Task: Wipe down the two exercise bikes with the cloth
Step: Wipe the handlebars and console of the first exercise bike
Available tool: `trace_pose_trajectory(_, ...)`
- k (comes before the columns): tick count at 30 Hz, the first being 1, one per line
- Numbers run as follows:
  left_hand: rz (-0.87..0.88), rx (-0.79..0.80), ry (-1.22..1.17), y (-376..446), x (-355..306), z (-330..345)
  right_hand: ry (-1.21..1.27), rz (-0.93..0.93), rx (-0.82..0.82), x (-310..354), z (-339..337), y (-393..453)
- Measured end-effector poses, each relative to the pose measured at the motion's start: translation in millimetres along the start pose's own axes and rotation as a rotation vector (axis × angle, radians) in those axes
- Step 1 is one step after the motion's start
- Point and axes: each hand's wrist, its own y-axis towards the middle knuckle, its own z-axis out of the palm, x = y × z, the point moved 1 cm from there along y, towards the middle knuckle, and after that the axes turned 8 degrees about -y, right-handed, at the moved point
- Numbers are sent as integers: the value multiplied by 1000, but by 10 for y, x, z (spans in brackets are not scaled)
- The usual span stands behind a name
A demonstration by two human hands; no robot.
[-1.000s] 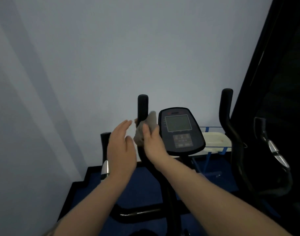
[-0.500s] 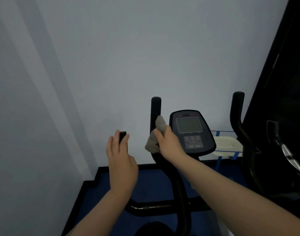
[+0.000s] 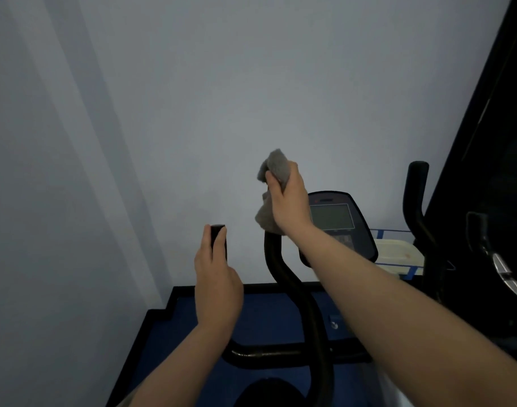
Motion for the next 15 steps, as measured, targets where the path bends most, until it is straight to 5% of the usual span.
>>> trace_pose_trajectory(5, -3, -1, 22, 1, -13, 9, -724, -305, 152, 127, -242, 314)
trace_pose_trajectory(8, -8, 9, 28, 2, -16, 10, -440, -126, 350, 276, -292, 353)
trace_pose_trajectory(10, 0, 10, 34, 4, -29, 8, -208, 20, 280, 244, -217, 357)
trace_pose_trajectory(13, 0, 14, 37, 1, -39, -4, -394, -128, 6, 214, -40, 237)
trace_pose_trajectory(15, -3, 11, 36, 3, -37, -8, -590, -265, 29, 218, -46, 296)
